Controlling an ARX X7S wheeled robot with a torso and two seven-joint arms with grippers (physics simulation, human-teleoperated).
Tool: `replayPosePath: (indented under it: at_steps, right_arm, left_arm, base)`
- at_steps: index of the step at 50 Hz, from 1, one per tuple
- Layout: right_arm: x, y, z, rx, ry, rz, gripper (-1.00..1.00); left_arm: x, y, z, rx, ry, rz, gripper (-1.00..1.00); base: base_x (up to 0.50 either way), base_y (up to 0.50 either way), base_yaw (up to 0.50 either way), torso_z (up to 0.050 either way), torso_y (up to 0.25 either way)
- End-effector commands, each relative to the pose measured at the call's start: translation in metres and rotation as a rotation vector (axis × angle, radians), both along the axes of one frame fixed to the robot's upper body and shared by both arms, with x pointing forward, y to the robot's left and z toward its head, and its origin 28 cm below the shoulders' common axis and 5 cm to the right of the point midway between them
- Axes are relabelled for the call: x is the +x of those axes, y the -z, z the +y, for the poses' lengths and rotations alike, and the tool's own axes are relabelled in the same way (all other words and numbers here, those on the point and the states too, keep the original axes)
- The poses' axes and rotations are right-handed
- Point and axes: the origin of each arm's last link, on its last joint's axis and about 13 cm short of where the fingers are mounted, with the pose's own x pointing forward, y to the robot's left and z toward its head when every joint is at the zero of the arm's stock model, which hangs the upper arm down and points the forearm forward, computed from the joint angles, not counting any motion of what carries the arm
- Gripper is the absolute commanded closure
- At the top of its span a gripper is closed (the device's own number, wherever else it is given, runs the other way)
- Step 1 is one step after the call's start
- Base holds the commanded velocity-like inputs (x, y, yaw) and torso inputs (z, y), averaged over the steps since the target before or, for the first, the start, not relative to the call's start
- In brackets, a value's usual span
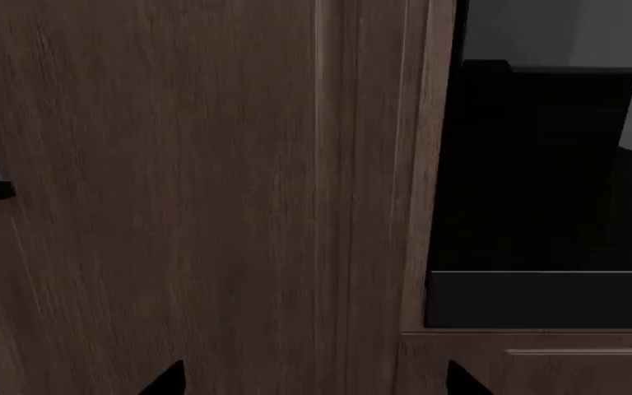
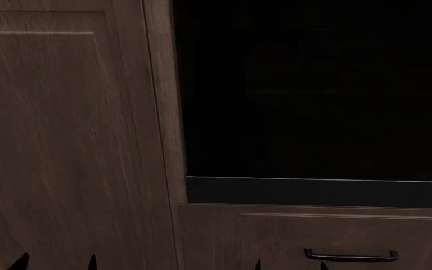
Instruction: Navigate to the hood.
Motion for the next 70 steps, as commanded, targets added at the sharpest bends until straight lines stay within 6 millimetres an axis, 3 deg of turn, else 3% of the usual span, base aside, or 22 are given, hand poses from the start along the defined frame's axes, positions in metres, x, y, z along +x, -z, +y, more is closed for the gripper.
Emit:
replayPosePath:
  at_steps: [1,38,70]
  right_arm:
    - [-0.0008,-0.0013,0.0002,0.000,0.000,0.000,-1.00]
    - [0.0024,-0.0033,0.0011,-0.042,0.048,-0.025,-1.00]
    - [0.0014,-0.0014,0.0009,-0.078,0.041,-0.026,-1.00]
  left_arm:
    - [-0.0008,-0.0015,0.0002,0.000,0.000,0.000,-1.00]
    - [0.0001,-0.0005,-0.0004,0.005,0.000,0.002,-1.00]
    - [0.0001,0.0001,-0.0013,0.014,0.008,0.001,-1.00]
  base:
    - [0.00,0.00,0.00,0.000,0.000]
    - [0.00,0.00,0.00,0.000,0.000]
    - [0.00,0.00,0.50,0.000,0.000]
